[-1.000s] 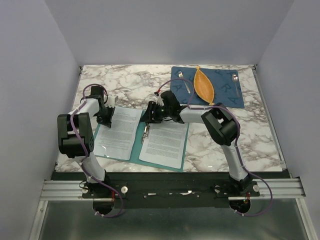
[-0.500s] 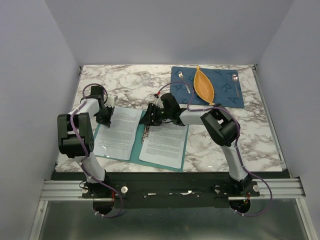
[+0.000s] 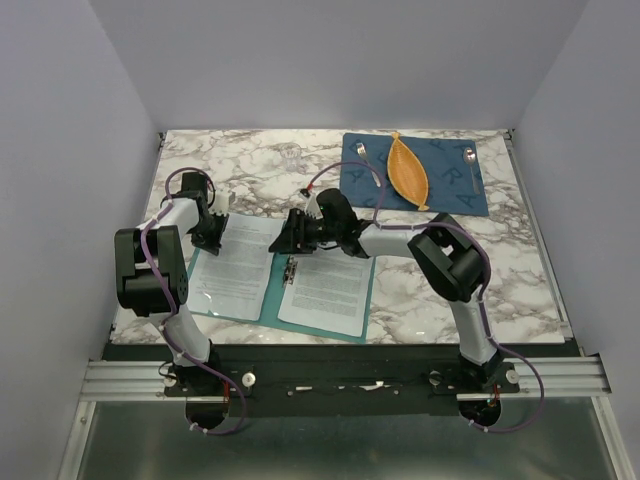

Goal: Put the files into the folder

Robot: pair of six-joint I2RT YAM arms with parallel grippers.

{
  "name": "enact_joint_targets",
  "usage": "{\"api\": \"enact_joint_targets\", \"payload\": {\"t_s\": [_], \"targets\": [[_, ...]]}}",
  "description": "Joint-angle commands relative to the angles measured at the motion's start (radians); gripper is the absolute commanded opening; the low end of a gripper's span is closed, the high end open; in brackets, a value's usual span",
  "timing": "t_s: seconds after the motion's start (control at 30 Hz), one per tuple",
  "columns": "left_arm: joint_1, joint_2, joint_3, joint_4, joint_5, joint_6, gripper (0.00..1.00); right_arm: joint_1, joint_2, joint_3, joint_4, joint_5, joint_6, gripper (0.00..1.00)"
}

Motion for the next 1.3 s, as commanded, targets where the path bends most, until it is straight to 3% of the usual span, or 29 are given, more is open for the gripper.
{"api": "enact_joint_targets", "payload": {"t_s": [0.0, 0.43, 0.73, 0.83, 0.87, 0.9, 1.0, 1.03, 1.13, 1.2, 1.27], "targets": [[0.006, -0.03, -0.015, -0.002, -0.038, 0.023, 0.05, 0.023, -0.048, -0.051, 0.029, -0.01, 0.002, 0.58], [0.008, -0.085, 0.032, -0.069, -0.003, 0.009, 0.05, 0.059, -0.121, -0.091, 0.021, 0.017, 0.002, 0.55], [-0.005, -0.277, 0.163, -0.218, 0.108, -0.075, 0.14, 0.056, -0.184, -0.026, -0.059, 0.034, -0.107, 0.5], [-0.012, -0.341, 0.18, -0.232, 0.083, -0.124, 0.58, 0.059, -0.277, -0.074, -0.022, 0.079, -0.191, 0.42], [-0.012, -0.349, 0.176, -0.23, 0.079, -0.135, 0.93, 0.066, -0.308, -0.097, -0.017, 0.096, -0.22, 0.4], [-0.014, -0.338, 0.173, -0.242, 0.089, -0.138, 0.99, 0.072, -0.372, -0.118, -0.025, 0.14, -0.254, 0.38], [-0.025, -0.262, 0.23, -0.314, 0.145, -0.143, 0.98, 0.095, -0.439, -0.115, -0.14, 0.201, -0.408, 0.29], [-0.038, -0.274, 0.232, -0.305, 0.122, -0.149, 0.96, 0.096, -0.471, -0.118, -0.193, 0.233, -0.455, 0.19], [-0.152, -0.433, 0.198, -0.181, 0.033, -0.184, 0.9, 0.099, -0.555, -0.193, -0.22, 0.322, -0.486, 0.01], [-0.199, -0.569, 0.137, -0.052, -0.016, -0.206, 0.64, 0.098, -0.603, -0.247, -0.221, 0.384, -0.48, 0.01], [-0.204, -0.658, 0.066, 0.038, -0.045, -0.247, 0.45, 0.092, -0.649, -0.311, -0.221, 0.451, -0.425, 0.01]]}}
